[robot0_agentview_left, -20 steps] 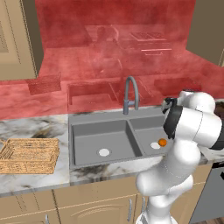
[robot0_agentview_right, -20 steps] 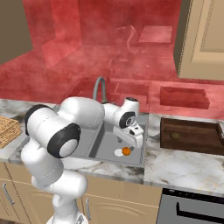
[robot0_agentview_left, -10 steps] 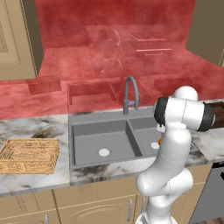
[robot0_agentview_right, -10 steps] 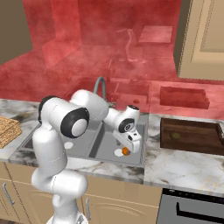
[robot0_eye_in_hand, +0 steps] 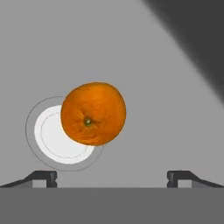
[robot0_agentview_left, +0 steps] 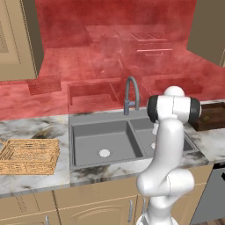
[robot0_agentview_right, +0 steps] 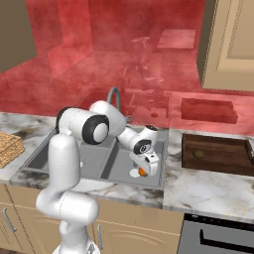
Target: Pick up all produce items and place them in the sink. Turn on the sink faucet to wash them. Then turn the sink off and put them in the tray.
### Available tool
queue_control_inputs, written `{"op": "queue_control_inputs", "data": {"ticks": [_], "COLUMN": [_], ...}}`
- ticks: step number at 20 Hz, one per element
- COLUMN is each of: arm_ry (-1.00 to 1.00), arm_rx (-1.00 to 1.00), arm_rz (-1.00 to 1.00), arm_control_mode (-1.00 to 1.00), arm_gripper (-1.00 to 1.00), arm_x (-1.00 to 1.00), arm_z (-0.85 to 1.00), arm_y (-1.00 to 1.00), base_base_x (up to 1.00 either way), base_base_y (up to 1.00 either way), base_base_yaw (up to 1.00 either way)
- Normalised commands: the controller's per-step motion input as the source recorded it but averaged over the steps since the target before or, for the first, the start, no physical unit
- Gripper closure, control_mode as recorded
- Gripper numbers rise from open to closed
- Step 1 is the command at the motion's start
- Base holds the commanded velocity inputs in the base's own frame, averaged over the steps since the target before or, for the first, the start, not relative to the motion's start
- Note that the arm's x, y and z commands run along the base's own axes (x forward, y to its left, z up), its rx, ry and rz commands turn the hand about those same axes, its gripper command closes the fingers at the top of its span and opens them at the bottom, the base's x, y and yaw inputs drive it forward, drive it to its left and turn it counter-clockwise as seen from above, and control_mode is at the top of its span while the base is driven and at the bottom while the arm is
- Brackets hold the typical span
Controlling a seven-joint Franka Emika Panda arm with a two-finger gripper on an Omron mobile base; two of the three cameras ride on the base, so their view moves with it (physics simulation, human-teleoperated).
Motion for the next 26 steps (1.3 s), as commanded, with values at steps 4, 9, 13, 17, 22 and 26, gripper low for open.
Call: {"op": "queue_control_inputs", "data": {"ticks": [4, 9, 13, 17, 22, 26], "arm_ry": [0.00, 0.00, -0.04, -0.05, -0.07, -0.06], "arm_rx": [0.00, 0.00, 0.00, 0.00, 0.00, 0.00], "arm_rz": [0.00, 0.00, 0.01, 0.00, 0.00, 0.00], "arm_control_mode": [-1.00, -1.00, -1.00, -1.00, -1.00, -1.00], "arm_gripper": [-1.00, -1.00, -1.00, -1.00, -1.00, -1.00], "arm_x": [0.61, 0.39, 0.12, -0.06, -0.28, -0.28], "arm_z": [-0.31, -0.28, -0.21, -0.12, -0.07, 0.00], "arm_y": [0.00, -0.11, -0.12, 0.01, 0.02, 0.00], "base_base_x": [0.00, 0.00, 0.00, 0.00, 0.00, 0.00], "base_base_y": [0.00, 0.00, 0.00, 0.00, 0.00, 0.00], "base_base_yaw": [0.00, 0.00, 0.00, 0.00, 0.00, 0.00]}}
